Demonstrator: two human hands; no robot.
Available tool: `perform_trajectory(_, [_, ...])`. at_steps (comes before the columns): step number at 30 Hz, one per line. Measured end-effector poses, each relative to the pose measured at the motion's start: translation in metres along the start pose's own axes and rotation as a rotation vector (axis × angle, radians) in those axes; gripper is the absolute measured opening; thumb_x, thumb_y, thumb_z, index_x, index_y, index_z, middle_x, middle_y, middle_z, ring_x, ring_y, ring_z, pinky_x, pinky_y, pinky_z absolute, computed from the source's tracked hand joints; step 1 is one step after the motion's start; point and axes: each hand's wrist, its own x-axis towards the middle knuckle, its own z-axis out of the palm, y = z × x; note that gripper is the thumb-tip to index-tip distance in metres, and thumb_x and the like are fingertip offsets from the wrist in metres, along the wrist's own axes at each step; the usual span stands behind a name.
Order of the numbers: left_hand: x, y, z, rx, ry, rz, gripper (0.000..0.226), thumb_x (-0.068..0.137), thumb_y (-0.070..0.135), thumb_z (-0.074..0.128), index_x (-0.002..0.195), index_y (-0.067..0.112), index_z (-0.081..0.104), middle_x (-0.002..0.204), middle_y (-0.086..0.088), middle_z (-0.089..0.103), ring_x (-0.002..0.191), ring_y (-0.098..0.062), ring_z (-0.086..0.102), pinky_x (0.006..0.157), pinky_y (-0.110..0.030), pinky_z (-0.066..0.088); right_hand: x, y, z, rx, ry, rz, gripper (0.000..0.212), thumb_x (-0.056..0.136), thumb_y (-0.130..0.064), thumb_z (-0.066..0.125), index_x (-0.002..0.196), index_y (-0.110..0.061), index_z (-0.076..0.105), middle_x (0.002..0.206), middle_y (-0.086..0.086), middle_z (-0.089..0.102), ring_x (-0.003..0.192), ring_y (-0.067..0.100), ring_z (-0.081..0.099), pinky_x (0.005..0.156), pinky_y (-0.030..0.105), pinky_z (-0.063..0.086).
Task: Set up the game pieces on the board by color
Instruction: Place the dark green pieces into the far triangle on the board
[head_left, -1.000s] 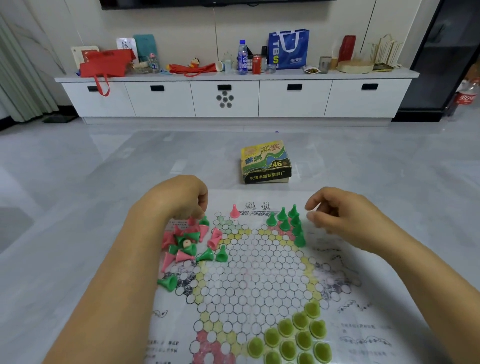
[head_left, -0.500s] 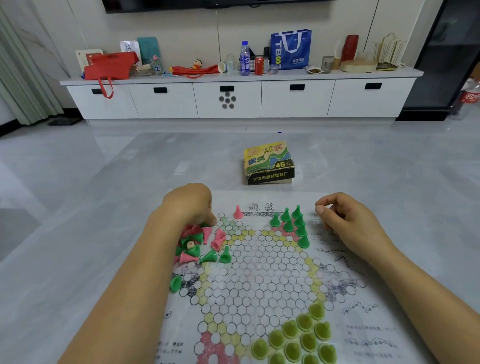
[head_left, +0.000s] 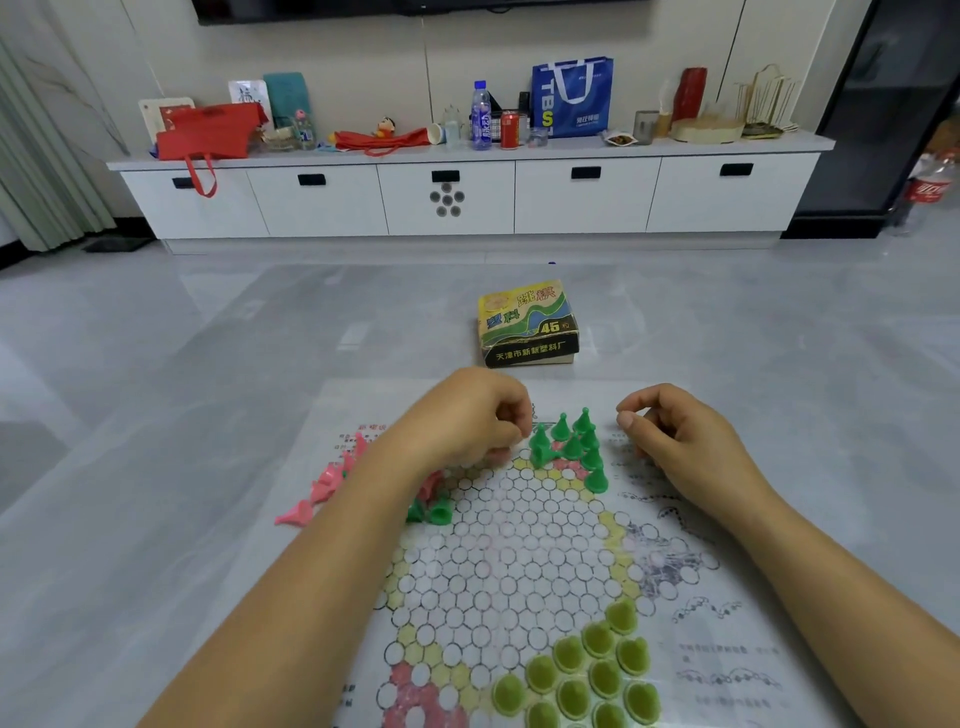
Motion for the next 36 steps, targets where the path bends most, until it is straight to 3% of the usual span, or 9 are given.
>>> perform_trajectory(3, [0.002,-0.002,0.002,0.142,0.012,-0.025,0.010,0.083,0.006,0.057,0.085,0.012,0.064,0.076,0.004,0.063,0.069,-0.013,0.060,0.064,-0.025,0.049,0.000,0.001,0.000,0.019,0.003,-0.009,0.005,0.088,-0.024,0.056,0.084,-0.028,0.056,0.058,-0.006,0.053,0.052,0.000,0.050,0.050,0.012,0.038])
perform_trajectory(7, [0.000,-0.001,-0.003,0.307,-0.015,-0.076,0.009,0.085,0.021,0.059,0.083,0.012,0.063,0.079,0.002,0.061,0.062,-0.010,0.049,0.063,-0.026,0.044,0.000,0.002,0.000,0.016,0.002,-0.013,0.004,0.088,-0.024,0.055,0.085,-0.027,0.056,0.058,-0.006,0.052,0.054,0.003,0.050,0.054,0.021,0.037])
perform_trajectory(11, [0.000,0.011,0.007,0.281,0.018,-0.023,0.024,0.085,0.035,0.059,0.084,0.011,0.062,0.082,-0.002,0.061,0.074,-0.018,0.056,0.069,-0.033,0.047,0.001,0.004,0.001,0.019,0.002,-0.019,0.010,0.088,-0.024,0.056,0.081,-0.032,0.055,0.060,-0.006,0.053,0.053,0.000,0.050,0.055,0.021,0.038])
perform_trajectory(15, [0.002,0.025,0.033,0.350,0.027,-0.001,0.033,0.085,0.046,0.054,0.084,0.013,0.059,0.087,-0.002,0.061,0.082,-0.020,0.056,0.067,-0.031,0.042,0.002,0.003,0.001,0.026,-0.003,-0.029,0.011,0.087,-0.024,0.056,0.080,-0.032,0.055,0.060,-0.005,0.054,0.054,0.003,0.050,0.051,0.013,0.038])
perform_trajectory(20, [0.002,0.026,0.034,0.319,0.022,0.010,0.023,0.086,0.038,0.055,0.085,0.015,0.057,0.093,-0.002,0.062,0.086,-0.021,0.057,0.069,-0.032,0.043,0.001,0.003,0.000,0.040,-0.020,-0.029,0.013,0.087,-0.019,0.056,0.079,-0.030,0.056,0.063,-0.003,0.057,0.062,0.018,0.055,0.060,0.028,0.042])
perform_trajectory(25, [-0.005,0.016,0.011,0.320,-0.165,-0.028,0.008,0.083,0.018,0.056,0.083,0.013,0.062,0.085,-0.003,0.063,0.069,-0.015,0.052,0.064,-0.026,0.044,0.001,0.003,0.000,0.032,-0.016,-0.021,0.013,0.088,-0.017,0.055,0.081,-0.029,0.056,0.063,-0.003,0.056,0.061,0.016,0.054,0.058,0.025,0.041])
perform_trajectory(28, [-0.004,0.012,0.002,0.278,-0.135,-0.075,0.017,0.087,0.027,0.056,0.081,0.011,0.061,0.078,-0.002,0.061,0.065,-0.014,0.052,0.062,-0.025,0.044,0.001,0.002,0.000,0.037,-0.012,-0.014,0.013,0.088,-0.017,0.055,0.082,-0.028,0.056,0.063,-0.003,0.057,0.059,0.016,0.054,0.057,0.025,0.041])
perform_trajectory(32, [0.002,0.015,0.017,0.339,-0.031,-0.113,0.041,0.084,0.051,0.052,0.078,0.011,0.053,0.074,-0.003,0.055,0.070,-0.020,0.051,0.063,-0.030,0.039,0.000,0.000,0.000,0.026,-0.009,-0.010,0.014,0.088,-0.018,0.055,0.080,-0.030,0.056,0.063,-0.003,0.057,0.059,0.014,0.055,0.056,0.023,0.040])
perform_trajectory(36, [0.003,0.009,0.016,0.406,-0.075,-0.103,0.019,0.082,0.033,0.063,0.088,0.015,0.059,0.095,-0.002,0.064,0.087,-0.021,0.058,0.071,-0.031,0.044,0.000,-0.001,0.000,0.034,-0.007,-0.007,0.013,0.088,-0.018,0.055,0.081,-0.029,0.056,0.063,-0.003,0.057,0.059,0.015,0.055,0.056,0.023,0.041])
